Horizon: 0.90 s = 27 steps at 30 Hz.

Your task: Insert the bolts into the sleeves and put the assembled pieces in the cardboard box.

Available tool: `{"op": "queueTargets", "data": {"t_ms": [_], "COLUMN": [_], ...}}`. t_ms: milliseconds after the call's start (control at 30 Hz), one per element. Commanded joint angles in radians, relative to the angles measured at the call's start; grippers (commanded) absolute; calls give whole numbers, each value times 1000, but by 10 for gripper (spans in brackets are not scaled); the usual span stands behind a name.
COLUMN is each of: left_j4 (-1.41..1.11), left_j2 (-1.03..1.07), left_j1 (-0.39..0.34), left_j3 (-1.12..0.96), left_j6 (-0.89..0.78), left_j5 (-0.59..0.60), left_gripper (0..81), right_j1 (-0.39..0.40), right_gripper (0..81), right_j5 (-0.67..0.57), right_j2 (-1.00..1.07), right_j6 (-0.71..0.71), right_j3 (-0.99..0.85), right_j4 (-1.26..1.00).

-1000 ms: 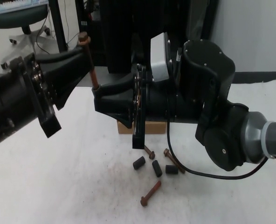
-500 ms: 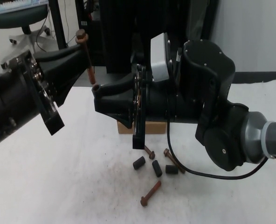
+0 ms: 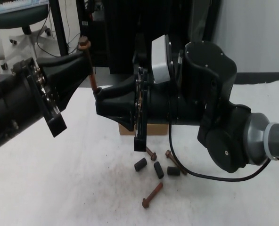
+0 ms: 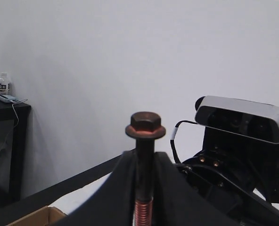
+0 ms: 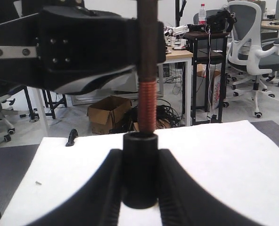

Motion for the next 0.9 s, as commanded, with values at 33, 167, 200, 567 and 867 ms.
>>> {"op": "queueTargets", "data": {"t_ms": [33,167,200,567,867], "left_j4": [9,9,9,25,137], "left_j2": [-8,-8,-8,-8,-8], "left_j1": [-2,-2,-6,-54,-54], "left_j3": [-7,-7,-7,-7,-7], "left_j6": [-22,-24,-34,-10,51], "left_j5": [-4,-4,-4,-35,-37], "left_gripper": [4,4,4,4,8], "right_j1": [-1,-1,-1,-1,-1], "right_gripper": [8,8,8,8,8], "right_j5": [-14,-14,-14,-14,-14], "right_j2": [-6,-6,-6,-6,-6], "right_j6": [6,6,6,6,6], "right_j3": [-7,-7,-7,-7,-7], "right_j4": [-22,-22,-22,-22,-22]}}
